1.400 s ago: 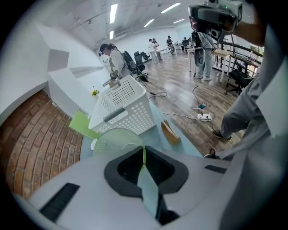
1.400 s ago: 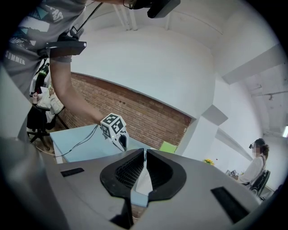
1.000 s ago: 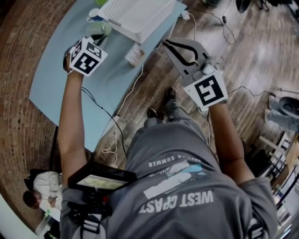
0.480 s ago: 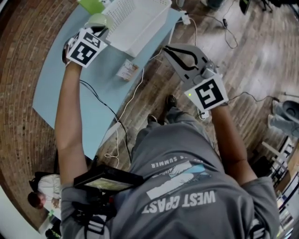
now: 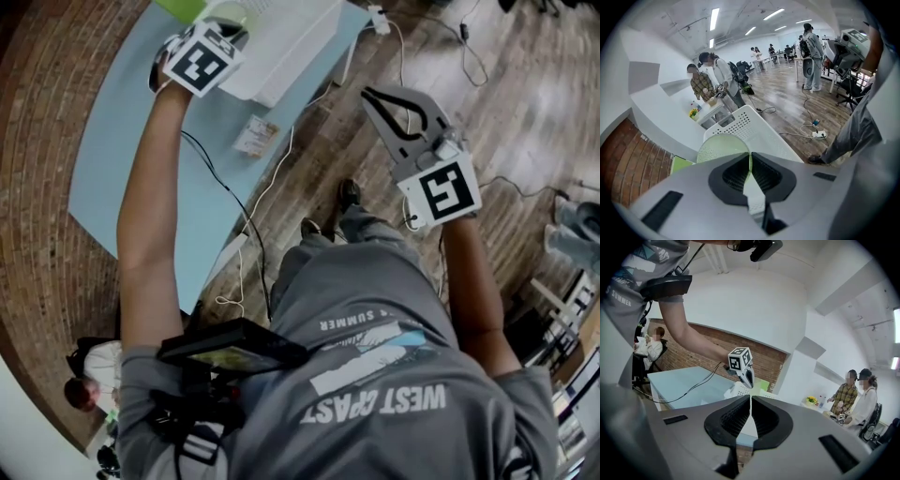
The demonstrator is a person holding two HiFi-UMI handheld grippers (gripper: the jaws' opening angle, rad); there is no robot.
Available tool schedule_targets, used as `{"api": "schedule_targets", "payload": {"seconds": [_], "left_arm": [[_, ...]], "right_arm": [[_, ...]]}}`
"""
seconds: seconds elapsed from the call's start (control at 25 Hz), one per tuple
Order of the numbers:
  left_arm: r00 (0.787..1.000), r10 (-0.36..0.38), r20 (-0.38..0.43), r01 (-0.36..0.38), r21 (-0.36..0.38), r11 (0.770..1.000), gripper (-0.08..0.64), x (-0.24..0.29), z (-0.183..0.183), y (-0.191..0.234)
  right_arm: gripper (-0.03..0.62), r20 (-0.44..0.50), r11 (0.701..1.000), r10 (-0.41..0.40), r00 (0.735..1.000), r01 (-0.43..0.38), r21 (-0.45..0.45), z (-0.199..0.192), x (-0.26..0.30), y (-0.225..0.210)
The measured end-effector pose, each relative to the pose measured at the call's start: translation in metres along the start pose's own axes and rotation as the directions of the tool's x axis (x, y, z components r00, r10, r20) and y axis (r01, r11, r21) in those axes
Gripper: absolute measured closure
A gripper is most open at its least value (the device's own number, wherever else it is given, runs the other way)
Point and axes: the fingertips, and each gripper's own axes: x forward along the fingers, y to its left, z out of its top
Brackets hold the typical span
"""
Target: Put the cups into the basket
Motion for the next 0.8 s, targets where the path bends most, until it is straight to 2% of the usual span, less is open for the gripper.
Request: {"api": "schedule_targets", "payload": {"seconds": [0.8], "left_arm": [[0.987,-0.156,-0.039,0.153,-0.061,0.986,0.543,0.104,0.007,-0.003]], "right_arm": [[0.578,-0.128,0.995,-0.082,0.988,0.089,0.053,-0.061,-0.033,-0.042]]}}
